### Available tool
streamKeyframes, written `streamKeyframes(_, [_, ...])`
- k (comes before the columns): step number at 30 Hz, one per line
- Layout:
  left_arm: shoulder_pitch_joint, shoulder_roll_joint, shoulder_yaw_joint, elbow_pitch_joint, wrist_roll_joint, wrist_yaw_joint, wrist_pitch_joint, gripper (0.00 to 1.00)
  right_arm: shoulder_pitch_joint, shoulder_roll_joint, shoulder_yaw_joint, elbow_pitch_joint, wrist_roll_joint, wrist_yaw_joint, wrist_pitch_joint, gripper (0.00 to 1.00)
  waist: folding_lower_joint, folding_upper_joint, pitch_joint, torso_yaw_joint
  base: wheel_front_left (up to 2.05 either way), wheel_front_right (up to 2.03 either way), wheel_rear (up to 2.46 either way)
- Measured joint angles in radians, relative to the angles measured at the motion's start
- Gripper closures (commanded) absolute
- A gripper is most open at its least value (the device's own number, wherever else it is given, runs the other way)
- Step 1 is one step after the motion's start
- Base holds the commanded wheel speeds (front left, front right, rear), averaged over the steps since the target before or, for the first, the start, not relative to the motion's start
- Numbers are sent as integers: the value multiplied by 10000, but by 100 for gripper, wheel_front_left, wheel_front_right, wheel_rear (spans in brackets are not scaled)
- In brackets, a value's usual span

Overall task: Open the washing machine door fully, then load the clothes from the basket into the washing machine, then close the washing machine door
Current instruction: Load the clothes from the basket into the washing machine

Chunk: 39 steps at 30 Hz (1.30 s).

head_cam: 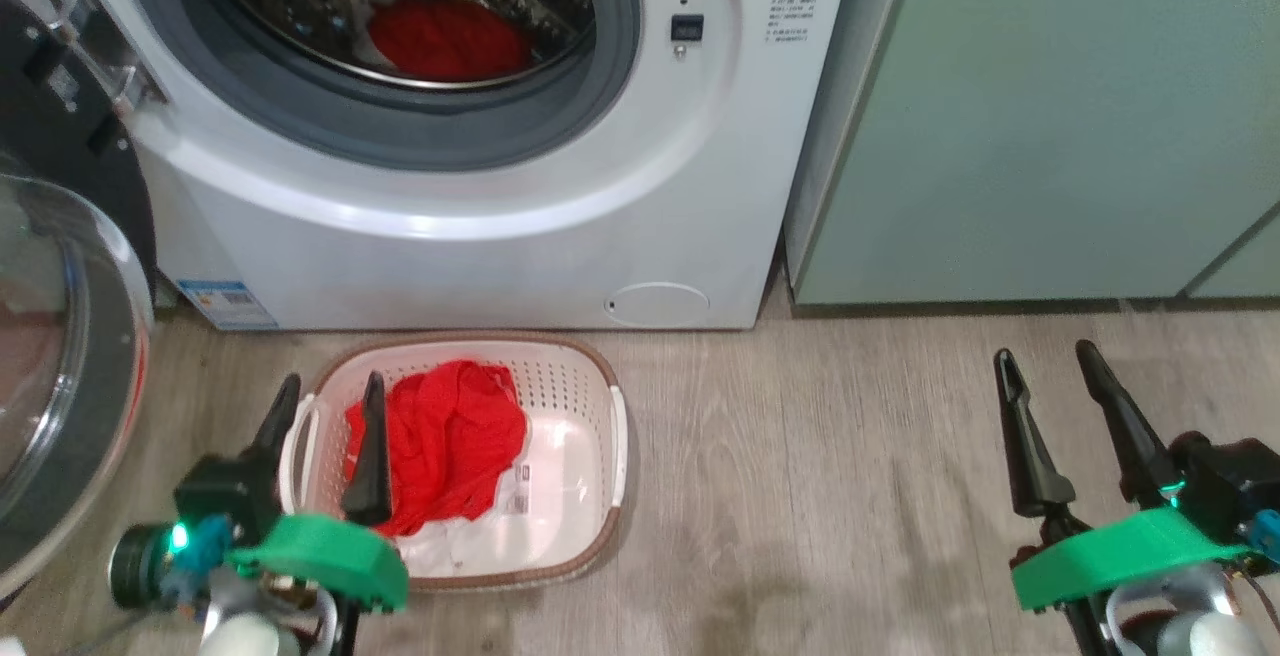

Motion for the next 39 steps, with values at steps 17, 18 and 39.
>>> streamKeyframes(17, [-3875, -523, -408, 4606, -224, -1206, 422, 0, -1889, 0, 688, -84, 100, 0, -372, 0, 3, 0, 2751, -157, 0, 0, 0])
streamKeyframes(18, [-4160, -548, -435, 5001, -242, -1300, 474, 0, -2022, -2, 754, -81, 123, 0, -426, 0, 4, 0, 2975, -187, 0, 0, 0])
streamKeyframes(39, [-8472, -320, -523, 10771, -506, -2556, 959, 0, -4023, -13, 1958, 360, 800, 0, -1457, 0, 3, -1, 7158, -1454, 0, 0, 0])
